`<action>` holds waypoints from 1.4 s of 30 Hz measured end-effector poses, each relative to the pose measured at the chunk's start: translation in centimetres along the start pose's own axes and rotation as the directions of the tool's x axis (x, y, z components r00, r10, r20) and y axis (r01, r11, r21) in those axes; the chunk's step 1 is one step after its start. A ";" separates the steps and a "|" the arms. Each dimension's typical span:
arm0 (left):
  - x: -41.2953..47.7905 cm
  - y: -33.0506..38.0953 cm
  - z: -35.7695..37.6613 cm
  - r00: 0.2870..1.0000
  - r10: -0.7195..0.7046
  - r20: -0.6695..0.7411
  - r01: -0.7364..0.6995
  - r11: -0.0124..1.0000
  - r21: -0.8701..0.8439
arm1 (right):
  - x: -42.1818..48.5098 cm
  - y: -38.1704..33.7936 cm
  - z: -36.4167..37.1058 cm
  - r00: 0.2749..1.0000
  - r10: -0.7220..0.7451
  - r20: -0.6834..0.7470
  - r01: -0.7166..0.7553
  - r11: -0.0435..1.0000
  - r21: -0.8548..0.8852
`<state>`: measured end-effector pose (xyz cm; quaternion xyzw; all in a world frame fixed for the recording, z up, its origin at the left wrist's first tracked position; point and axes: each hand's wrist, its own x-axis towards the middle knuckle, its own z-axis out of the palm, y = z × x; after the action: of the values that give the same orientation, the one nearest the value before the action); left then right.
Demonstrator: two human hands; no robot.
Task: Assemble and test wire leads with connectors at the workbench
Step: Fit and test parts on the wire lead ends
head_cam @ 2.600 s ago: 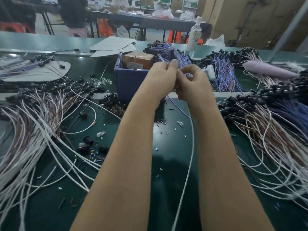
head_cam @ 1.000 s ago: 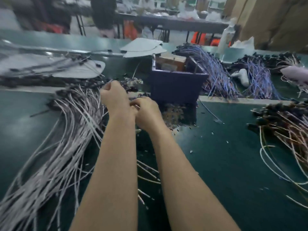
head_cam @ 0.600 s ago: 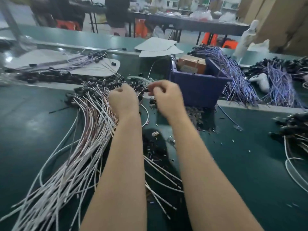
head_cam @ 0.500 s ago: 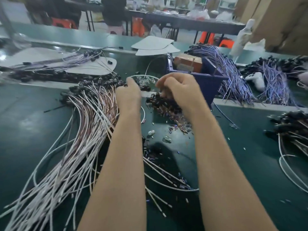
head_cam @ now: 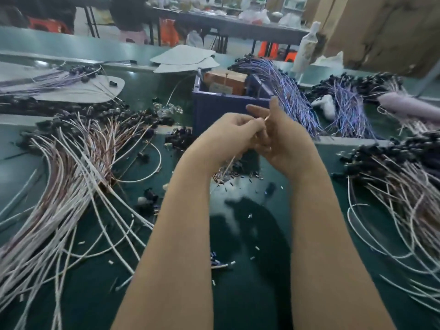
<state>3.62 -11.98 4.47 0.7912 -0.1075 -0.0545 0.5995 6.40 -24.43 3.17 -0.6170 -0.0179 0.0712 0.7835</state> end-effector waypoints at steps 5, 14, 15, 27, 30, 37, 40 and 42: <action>-0.1 -0.2 -1.6 0.986 -0.056 -0.159 0.128 0.861 0.492 | 0.6 -0.1 -0.4 0.973 -0.099 -0.210 0.120 0.989 0.089; -0.6 1.7 0.1 0.946 -0.309 0.094 0.272 0.919 0.285 | 0.3 -1.1 -0.1 0.935 -0.219 -0.279 0.278 0.941 0.192; -0.5 1.7 0.4 0.931 -0.348 0.113 0.308 0.913 0.267 | 0.2 -1.2 -0.1 0.934 -0.223 -0.281 0.282 0.941 0.189; -0.3 1.7 -1.0 0.713 0.042 -0.700 -0.346 0.889 -0.299 | -1.4 -2.0 0.1 0.985 0.172 0.013 -0.094 0.601 -0.794; -0.4 1.4 -1.3 0.764 -0.042 -0.644 -0.377 0.781 -0.498 | -1.8 -2.7 0.6 0.991 0.110 0.074 0.004 0.534 -0.845; -0.2 1.2 -1.4 0.896 -0.127 -0.425 -0.138 0.831 -0.539 | -0.5 -1.4 0.0 0.955 -0.267 -0.131 0.082 0.662 -0.745; -0.3 0.9 -1.4 0.937 -0.054 -0.344 -0.113 0.886 -0.449 | -0.3 -0.7 1.2 0.985 -0.075 -0.154 0.016 0.935 -0.355; -0.5 0.7 -1.6 0.970 -0.016 -0.243 -0.088 0.908 -0.410 | 0.0 -0.6 1.5 0.977 -0.055 -0.205 0.039 0.996 -0.084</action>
<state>3.41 -10.55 5.55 0.6431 -0.0344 0.0311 0.7644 6.29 -23.12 4.16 -0.6513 0.0462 -0.0127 0.7573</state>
